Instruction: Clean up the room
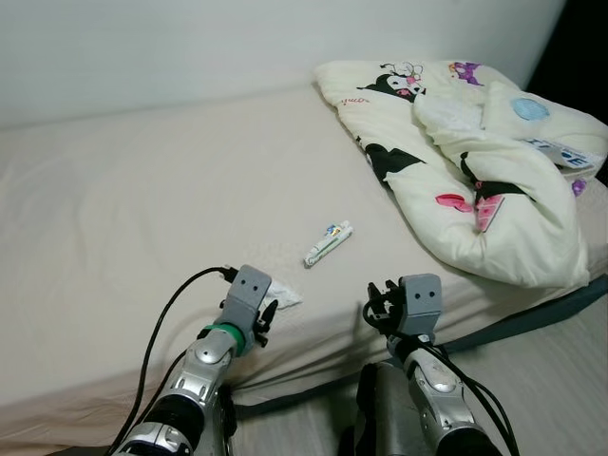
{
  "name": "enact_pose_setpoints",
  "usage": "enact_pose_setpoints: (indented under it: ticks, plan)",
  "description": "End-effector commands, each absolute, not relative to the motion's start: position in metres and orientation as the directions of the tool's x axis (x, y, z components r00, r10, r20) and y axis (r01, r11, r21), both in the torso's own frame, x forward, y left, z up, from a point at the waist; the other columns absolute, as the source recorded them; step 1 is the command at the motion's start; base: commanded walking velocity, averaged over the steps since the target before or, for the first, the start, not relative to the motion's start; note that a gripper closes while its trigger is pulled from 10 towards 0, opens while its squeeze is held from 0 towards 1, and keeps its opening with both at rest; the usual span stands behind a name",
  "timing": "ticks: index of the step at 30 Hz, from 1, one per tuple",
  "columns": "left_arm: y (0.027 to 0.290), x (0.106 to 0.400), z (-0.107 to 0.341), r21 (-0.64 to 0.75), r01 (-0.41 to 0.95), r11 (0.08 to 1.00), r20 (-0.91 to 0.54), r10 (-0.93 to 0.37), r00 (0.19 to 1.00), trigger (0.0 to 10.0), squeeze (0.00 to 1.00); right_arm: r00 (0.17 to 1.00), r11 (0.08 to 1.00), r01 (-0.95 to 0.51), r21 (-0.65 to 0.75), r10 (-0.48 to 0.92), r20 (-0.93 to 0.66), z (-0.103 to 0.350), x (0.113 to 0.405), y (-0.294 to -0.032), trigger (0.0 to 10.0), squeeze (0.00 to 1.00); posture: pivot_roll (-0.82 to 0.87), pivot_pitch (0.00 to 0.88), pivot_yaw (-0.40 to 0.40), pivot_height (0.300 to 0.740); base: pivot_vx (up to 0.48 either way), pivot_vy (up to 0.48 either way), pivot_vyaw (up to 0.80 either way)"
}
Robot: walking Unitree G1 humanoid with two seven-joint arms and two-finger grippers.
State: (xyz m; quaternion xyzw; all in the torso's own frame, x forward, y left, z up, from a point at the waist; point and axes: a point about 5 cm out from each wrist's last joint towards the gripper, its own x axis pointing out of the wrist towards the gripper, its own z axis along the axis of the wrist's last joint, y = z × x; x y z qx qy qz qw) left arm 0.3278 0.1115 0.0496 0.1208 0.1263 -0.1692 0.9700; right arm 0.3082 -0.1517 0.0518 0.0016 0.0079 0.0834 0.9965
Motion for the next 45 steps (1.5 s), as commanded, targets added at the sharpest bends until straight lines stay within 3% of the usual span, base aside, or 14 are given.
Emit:
enact_pose_setpoints:
  ticks: [1,2,3,4,5,16,17,18,26,27,28,30,31,45]
  plan:
    - [0.112,0.326,0.046,0.2,0.362,0.911,-0.308,-0.292,0.905,10.0,0.0,0.985,0.985,-0.17,0.021,0.171,-0.023,0.05,0.307,-0.149,10.0,0.0,0.01,0.08,0.07,0.515,0.0,0.0,0.0]
    - [0.11,0.326,0.045,0.217,0.37,0.903,-0.316,-0.293,0.902,10.0,0.0,0.985,0.985,-0.173,0.022,0.173,-0.023,0.05,0.307,-0.149,10.0,0.0,0.01,0.08,0.07,0.515,0.0,0.0,0.0]
    - [0.106,0.329,0.047,0.238,0.352,0.905,-0.313,-0.271,0.91,10.0,0.23,0.984,0.984,-0.179,0.023,0.179,-0.02,0.051,0.307,-0.148,10.0,0.0,0.0,0.086,0.069,0.515,0.0,0.0,0.0]
    - [0.103,0.332,0.049,0.248,0.336,0.909,-0.308,-0.255,0.917,10.0,0.23,0.983,0.983,-0.182,0.024,0.183,-0.018,0.051,0.307,-0.148,10.0,0.0,0.0,0.086,0.069,0.515,0.0,0.0,0.0]
    - [0.101,0.335,0.052,0.254,0.311,0.916,-0.306,-0.229,0.924,10.0,1.0,0.982,0.982,-0.185,0.025,0.186,-0.017,0.051,0.306,-0.147,10.0,0.0,0.0,0.09,0.068,0.515,0.0,0.0,0.0]
    - [0.092,0.343,0.055,0.261,0.294,0.919,-0.355,-0.192,0.915,10.0,1.0,0.983,0.983,-0.182,0.035,0.183,-0.009,0.05,0.301,-0.147,10.0,0.0,-0.02,0.13,0.072,0.515,0.0,0.0,0.0]
    - [0.091,0.342,0.052,0.266,0.309,0.913,-0.383,-0.194,0.903,10.0,0.4,0.984,0.983,-0.18,0.038,0.18,-0.007,0.05,0.301,-0.147,10.0,0.0,-0.02,0.144,0.073,0.515,0.0,0.0,0.0]
    - [0.091,0.34,0.049,0.267,0.323,0.908,-0.417,-0.194,0.888,10.0,0.0,0.984,0.983,-0.178,0.04,0.178,-0.006,0.05,0.3,-0.147,10.0,0.0,-0.02,0.149,0.073,0.515,0.0,0.0,0.0]
    - [0.098,0.342,0.047,0.217,0.224,0.95,-0.429,-0.113,0.896,10.0,0.0,0.984,0.983,-0.18,0.042,0.18,0.008,0.054,0.301,-0.148,10.0,0.0,-0.04,0.174,0.067,0.515,0.0,0.0,0.0]
    - [0.101,0.344,0.049,0.207,0.178,0.962,-0.413,-0.079,0.907,7.6,0.0,0.983,0.982,-0.182,0.041,0.182,0.014,0.056,0.302,-0.148,10.0,0.0,-0.04,0.176,0.066,0.515,0.0,0.0,0.0]
    - [0.101,0.344,0.049,0.207,0.178,0.962,-0.413,-0.079,0.907,7.6,0.0,0.983,0.982,-0.182,0.041,0.182,0.014,0.056,0.302,-0.148,10.0,0.0,-0.04,0.176,0.066,0.515,0.0,0.0,0.0]
    - [0.103,0.348,0.056,0.182,0.101,0.978,-0.387,-0.024,0.922,1.7,0.0,0.982,0.982,-0.187,0.037,0.186,0.024,0.059,0.302,-0.149,10.0,0.0,-0.05,0.187,0.062,0.515,0.0,0.0,0.0]
    - [0.103,0.35,0.058,0.178,0.082,0.981,-0.38,-0.008,0.925,0.0,0.0,0.982,0.981,-0.188,0.036,0.187,0.026,0.06,0.302,-0.149,10.0,0.0,-0.05,0.188,0.064,0.515,0.0,0.0,0.0]
    - [0.119,0.351,0.06,0.228,0.009,0.974,-0.347,0.073,0.935,0.0,0.0,0.983,0.981,-0.186,0.047,0.185,0.019,0.058,0.298,-0.146,10.0,0.0,-0.03,0.196,0.07,0.515,0.0,0.0,0.0]
